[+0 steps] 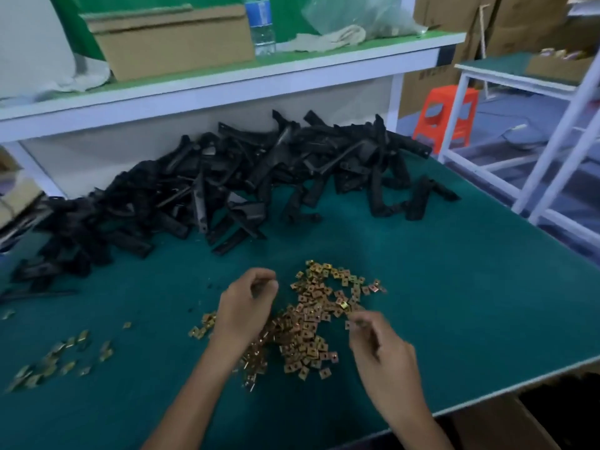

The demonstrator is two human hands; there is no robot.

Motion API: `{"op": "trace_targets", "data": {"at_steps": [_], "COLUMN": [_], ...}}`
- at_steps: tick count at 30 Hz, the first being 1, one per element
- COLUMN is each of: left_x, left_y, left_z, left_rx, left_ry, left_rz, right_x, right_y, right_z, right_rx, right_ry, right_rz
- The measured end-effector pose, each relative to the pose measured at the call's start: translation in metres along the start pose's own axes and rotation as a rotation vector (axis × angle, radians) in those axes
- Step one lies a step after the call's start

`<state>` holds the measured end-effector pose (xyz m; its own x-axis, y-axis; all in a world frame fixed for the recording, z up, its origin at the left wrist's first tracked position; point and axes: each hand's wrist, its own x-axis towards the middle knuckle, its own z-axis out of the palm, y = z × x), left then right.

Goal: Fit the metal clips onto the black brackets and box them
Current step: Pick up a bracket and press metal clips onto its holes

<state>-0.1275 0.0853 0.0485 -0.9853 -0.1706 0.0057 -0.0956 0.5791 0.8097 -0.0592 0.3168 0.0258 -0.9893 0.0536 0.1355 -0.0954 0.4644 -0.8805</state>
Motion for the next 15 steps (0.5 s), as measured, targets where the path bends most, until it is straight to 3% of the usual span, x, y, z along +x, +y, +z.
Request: {"op": "trace_targets", "data": {"at_steps": [4, 7, 12, 15], "left_x": [0.052, 0.091, 0.135, 0.122], "left_y": [-0.003, 0.006, 0.011, 0.005], "left_z": [-0.002, 0.006, 0.011, 0.008], "left_rx": [-0.167, -0.076, -0.413, -0.462], "left_ry": [0.099, 0.130, 0.216, 0.286], "left_rz": [-0.175, -0.227, -0.431, -0.415], "right_x": [0.006, 0.006, 0.008, 0.008], "right_y": [0.006, 0.006, 0.007, 0.008], "right_z": [0.005, 0.007, 0.005, 0.006], "right_rx": [0.007, -0.042, -0.027, -0.022], "right_ry": [0.069, 0.098, 0.115, 0.112], "right_rz": [0.049, 0.017, 0.027, 0.021]}}
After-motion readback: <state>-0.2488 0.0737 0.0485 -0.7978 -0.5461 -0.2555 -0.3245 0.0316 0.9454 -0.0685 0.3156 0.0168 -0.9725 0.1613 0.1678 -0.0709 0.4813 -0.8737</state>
